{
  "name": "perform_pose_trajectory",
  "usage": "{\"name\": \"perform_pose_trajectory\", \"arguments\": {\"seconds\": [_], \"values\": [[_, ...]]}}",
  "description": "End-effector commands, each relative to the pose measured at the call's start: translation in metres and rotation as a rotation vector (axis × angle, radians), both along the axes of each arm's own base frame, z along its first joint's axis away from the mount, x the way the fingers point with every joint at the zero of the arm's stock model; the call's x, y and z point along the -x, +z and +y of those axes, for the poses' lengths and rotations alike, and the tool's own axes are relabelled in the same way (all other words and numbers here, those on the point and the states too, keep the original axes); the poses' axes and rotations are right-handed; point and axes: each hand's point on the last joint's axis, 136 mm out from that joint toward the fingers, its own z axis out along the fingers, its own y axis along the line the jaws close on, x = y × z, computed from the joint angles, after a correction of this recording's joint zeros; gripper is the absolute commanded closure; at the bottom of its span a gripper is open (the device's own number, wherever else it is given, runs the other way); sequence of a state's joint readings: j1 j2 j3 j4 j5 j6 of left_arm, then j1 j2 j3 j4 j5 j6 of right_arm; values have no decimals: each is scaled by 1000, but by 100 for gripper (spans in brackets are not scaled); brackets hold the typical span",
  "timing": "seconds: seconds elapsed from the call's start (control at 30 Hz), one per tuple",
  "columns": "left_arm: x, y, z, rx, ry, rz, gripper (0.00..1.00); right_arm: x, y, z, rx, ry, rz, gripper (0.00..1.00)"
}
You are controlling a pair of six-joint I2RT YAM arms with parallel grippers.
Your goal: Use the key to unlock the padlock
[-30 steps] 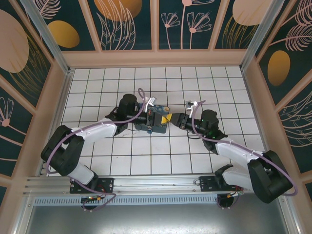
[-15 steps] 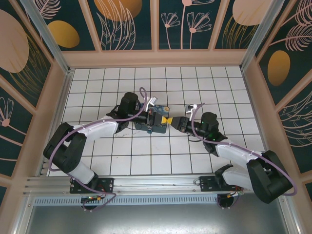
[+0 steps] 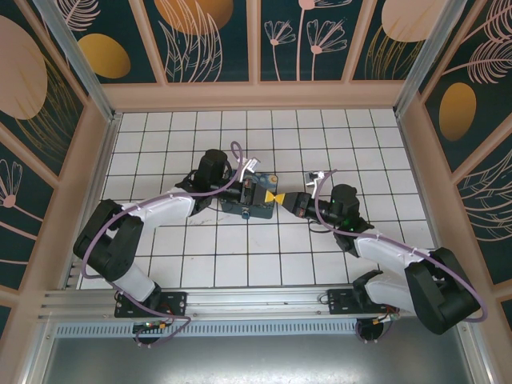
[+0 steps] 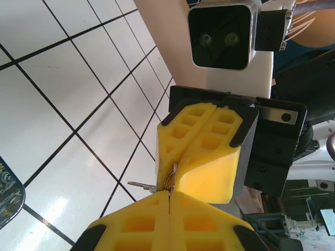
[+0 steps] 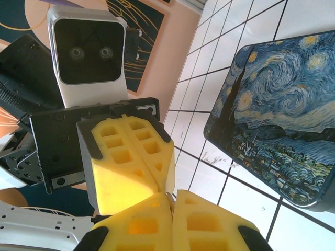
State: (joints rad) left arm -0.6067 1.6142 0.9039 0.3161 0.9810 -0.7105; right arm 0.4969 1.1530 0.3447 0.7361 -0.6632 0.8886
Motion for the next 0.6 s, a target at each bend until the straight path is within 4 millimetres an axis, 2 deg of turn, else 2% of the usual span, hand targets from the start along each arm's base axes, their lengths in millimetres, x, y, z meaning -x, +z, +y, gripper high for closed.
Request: {"name": "perform_pose_trajectory", "arguments": {"seconds": [0.0, 0.07, 0.1, 0.2, 0.27, 0.37, 0.47, 0.57], "values": [[-4, -1, -1, -9, 0, -6, 100, 5, 21, 1, -38, 27, -91, 100], [-9, -1, 0, -12, 27, -2, 99, 5, 21, -1, -46, 15, -87, 100], [-12, 0, 1, -10, 47, 4, 84, 5, 21, -3, -50, 0, -82, 100], [-19, 9, 5, 16, 109, 3, 58, 3, 22, -9, -67, -48, -68, 100], [-23, 17, 9, 35, 154, -5, 48, 2, 21, -13, -75, -84, -52, 100], [-26, 27, 17, 50, 217, -27, 42, 0, 16, -17, -71, -143, -20, 100], [-21, 27, 27, 45, 268, -44, 37, -5, 9, -22, -73, -213, 26, 100], [-14, 9, 43, -11, 324, -62, 37, -9, 4, -21, -80, -266, 67, 100]]}}
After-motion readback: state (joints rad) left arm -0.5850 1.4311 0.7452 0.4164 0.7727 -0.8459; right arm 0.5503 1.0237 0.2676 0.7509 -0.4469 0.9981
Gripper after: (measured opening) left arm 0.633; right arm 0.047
